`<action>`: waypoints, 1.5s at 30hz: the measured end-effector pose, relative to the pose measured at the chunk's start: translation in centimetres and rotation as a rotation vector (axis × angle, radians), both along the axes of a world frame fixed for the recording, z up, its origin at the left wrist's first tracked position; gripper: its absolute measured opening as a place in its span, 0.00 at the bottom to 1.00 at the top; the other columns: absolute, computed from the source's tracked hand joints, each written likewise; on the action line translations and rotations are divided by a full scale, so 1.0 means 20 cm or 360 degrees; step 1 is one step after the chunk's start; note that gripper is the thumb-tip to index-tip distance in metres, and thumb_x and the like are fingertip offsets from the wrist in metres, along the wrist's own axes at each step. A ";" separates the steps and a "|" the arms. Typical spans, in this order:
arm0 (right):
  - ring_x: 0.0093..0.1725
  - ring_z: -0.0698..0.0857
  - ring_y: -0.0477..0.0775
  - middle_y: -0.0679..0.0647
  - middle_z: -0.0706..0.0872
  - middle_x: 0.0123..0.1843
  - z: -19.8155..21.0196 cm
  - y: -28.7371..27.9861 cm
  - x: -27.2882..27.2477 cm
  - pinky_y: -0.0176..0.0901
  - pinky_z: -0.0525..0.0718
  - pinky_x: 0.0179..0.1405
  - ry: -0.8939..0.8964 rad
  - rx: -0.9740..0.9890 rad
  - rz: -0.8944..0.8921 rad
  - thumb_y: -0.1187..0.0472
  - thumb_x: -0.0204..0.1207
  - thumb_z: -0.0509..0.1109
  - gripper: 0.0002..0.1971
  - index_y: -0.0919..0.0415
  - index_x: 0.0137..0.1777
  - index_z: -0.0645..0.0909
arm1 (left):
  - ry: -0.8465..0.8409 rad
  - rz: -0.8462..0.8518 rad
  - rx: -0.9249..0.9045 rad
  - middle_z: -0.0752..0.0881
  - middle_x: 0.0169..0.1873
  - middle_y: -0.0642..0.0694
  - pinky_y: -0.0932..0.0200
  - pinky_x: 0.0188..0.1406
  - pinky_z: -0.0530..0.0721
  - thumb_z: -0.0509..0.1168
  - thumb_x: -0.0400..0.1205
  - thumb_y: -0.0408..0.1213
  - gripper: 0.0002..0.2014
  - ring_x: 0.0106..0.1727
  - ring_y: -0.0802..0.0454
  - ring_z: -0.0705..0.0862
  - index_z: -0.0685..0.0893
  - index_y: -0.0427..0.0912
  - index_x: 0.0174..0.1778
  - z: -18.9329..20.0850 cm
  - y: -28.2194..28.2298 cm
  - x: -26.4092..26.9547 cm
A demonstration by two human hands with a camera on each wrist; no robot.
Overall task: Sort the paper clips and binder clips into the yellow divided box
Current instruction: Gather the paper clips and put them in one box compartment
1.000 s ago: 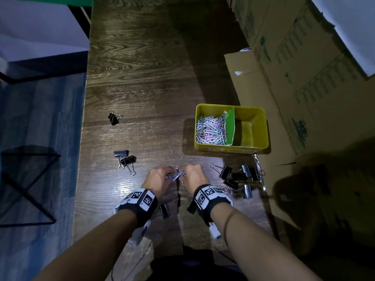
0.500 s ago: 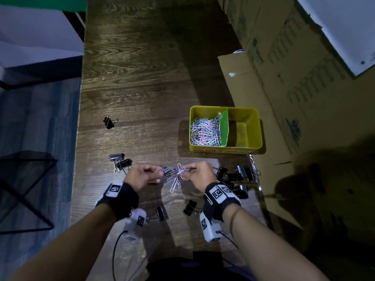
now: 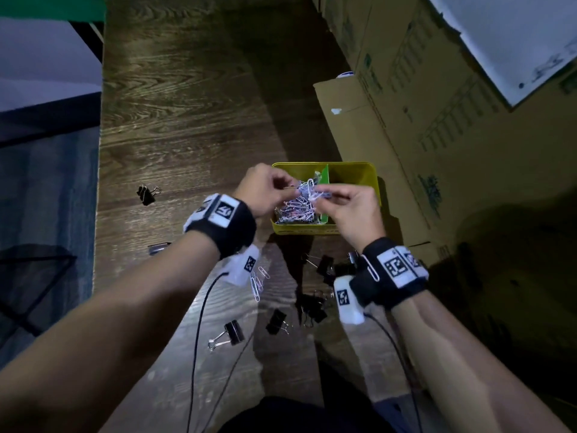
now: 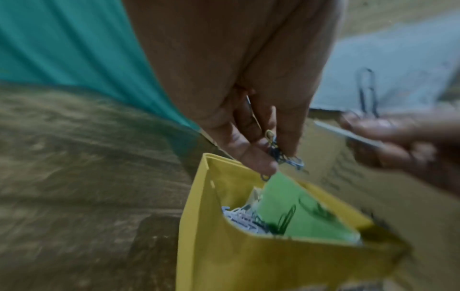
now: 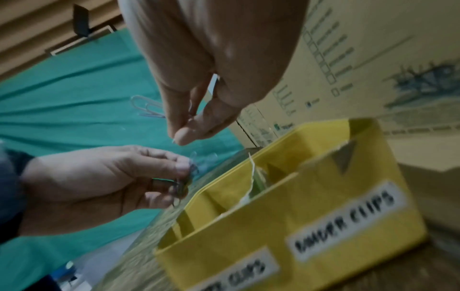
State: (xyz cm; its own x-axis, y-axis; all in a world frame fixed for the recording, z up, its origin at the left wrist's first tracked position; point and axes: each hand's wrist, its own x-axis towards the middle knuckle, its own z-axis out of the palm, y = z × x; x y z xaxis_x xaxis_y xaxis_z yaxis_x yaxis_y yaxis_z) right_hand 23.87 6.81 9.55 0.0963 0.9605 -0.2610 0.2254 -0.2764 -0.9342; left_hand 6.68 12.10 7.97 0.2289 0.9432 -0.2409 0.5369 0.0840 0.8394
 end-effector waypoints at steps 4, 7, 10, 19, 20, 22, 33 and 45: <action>0.39 0.88 0.45 0.51 0.90 0.42 -0.03 0.17 0.02 0.41 0.88 0.49 -0.0415 0.0079 0.0115 0.64 0.69 0.79 0.12 0.58 0.52 0.89 | 0.0504 -0.0401 0.0159 0.90 0.44 0.45 0.75 0.43 0.72 0.72 0.75 0.36 0.11 0.43 0.55 0.86 0.88 0.42 0.53 -0.02 0.02 0.05; 0.43 0.87 0.47 0.55 0.90 0.46 -0.06 0.25 -0.02 0.42 0.86 0.53 -0.0803 0.0089 0.0336 0.62 0.72 0.77 0.12 0.57 0.56 0.88 | 0.0392 -0.0129 0.0240 0.90 0.43 0.47 0.70 0.45 0.74 0.72 0.75 0.36 0.09 0.41 0.57 0.84 0.89 0.44 0.50 -0.05 -0.02 0.00; 0.53 0.86 0.55 0.58 0.87 0.57 -0.13 0.29 -0.09 0.46 0.86 0.57 -0.1121 -0.0018 0.0665 0.61 0.74 0.75 0.16 0.56 0.62 0.84 | -0.0015 0.0317 0.0147 0.90 0.36 0.47 0.61 0.46 0.84 0.71 0.75 0.30 0.07 0.37 0.54 0.87 0.89 0.47 0.43 -0.10 -0.08 -0.11; 0.55 0.84 0.58 0.59 0.85 0.62 -0.10 0.13 -0.21 0.53 0.83 0.61 -0.1176 0.0125 0.0961 0.60 0.77 0.70 0.15 0.54 0.63 0.83 | 0.0476 0.0188 -0.0133 0.88 0.42 0.49 0.64 0.42 0.80 0.68 0.77 0.31 0.07 0.40 0.54 0.85 0.87 0.46 0.47 -0.27 -0.42 -0.44; 0.57 0.84 0.58 0.58 0.85 0.60 -0.09 0.09 -0.22 0.54 0.83 0.59 -0.1136 0.0192 0.0962 0.60 0.77 0.70 0.12 0.55 0.60 0.85 | 0.0614 0.0074 -0.0129 0.88 0.45 0.49 0.65 0.44 0.78 0.68 0.77 0.32 0.09 0.44 0.52 0.85 0.87 0.45 0.51 -0.29 -0.46 -0.45; 0.53 0.84 0.56 0.56 0.85 0.55 -0.09 -0.02 -0.26 0.53 0.84 0.55 -0.1056 0.0229 0.1039 0.57 0.78 0.69 0.10 0.56 0.57 0.86 | 0.0812 -0.0126 -0.0134 0.87 0.52 0.46 0.62 0.51 0.78 0.69 0.76 0.36 0.15 0.52 0.47 0.84 0.84 0.45 0.59 -0.33 -0.54 -0.47; 0.67 0.73 0.69 0.70 0.77 0.65 -0.39 -0.40 -0.63 0.58 0.76 0.65 -0.1650 -0.0256 0.1434 0.68 0.78 0.62 0.17 0.71 0.66 0.75 | 0.1349 -0.0590 0.0021 0.74 0.70 0.45 0.53 0.67 0.67 0.63 0.75 0.42 0.27 0.65 0.44 0.71 0.72 0.42 0.71 -0.54 -0.74 -0.33; 0.59 0.83 0.68 0.70 0.83 0.57 -0.37 -0.41 -0.59 0.54 0.83 0.54 -0.1245 -0.0453 0.1202 0.78 0.76 0.58 0.15 0.71 0.60 0.80 | 0.1398 -0.0626 0.0042 0.78 0.64 0.39 0.57 0.67 0.65 0.61 0.79 0.39 0.25 0.65 0.42 0.74 0.68 0.36 0.73 -0.47 -0.76 -0.29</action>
